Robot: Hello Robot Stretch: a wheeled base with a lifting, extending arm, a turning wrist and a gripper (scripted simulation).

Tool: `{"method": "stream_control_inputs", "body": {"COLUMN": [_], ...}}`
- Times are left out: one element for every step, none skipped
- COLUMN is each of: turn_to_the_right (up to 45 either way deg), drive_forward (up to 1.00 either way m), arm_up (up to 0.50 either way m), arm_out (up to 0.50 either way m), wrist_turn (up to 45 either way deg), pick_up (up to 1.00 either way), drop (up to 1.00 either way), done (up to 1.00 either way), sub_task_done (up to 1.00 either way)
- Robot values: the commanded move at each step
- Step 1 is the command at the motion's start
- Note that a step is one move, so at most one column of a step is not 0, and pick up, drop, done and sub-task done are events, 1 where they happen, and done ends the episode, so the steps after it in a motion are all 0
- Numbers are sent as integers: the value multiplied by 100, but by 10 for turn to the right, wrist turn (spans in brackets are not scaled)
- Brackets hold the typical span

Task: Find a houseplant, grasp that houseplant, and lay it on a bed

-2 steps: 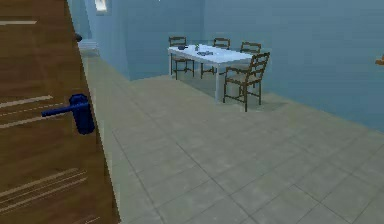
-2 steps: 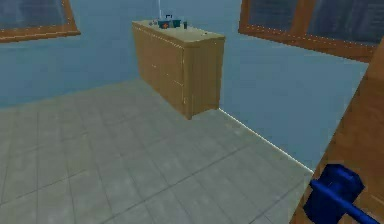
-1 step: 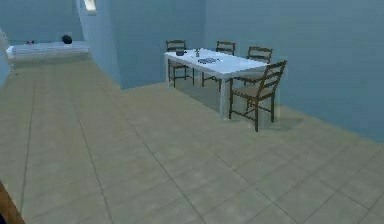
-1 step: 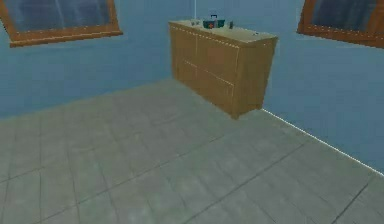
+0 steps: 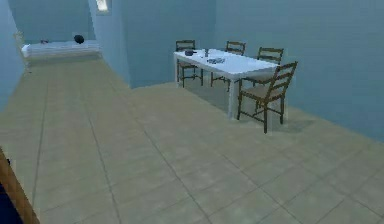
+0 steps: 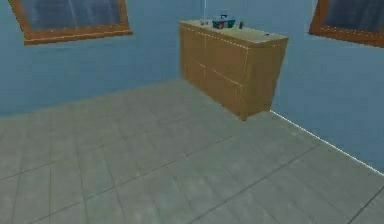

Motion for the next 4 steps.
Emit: {"method": "stream_control_inputs", "body": {"turn_to_the_right": [450,450,120,0], "drive_forward": [0,0,0,20], "arm_up": [0,0,0,0], "arm_out": [0,0,0,0], "wrist_turn": [0,0,0,0], "pick_up": [0,0,0,0], "drop": [0,0,0,0], "done": [0,0,0,0], "sub_task_done": [0,0,0,0]}}
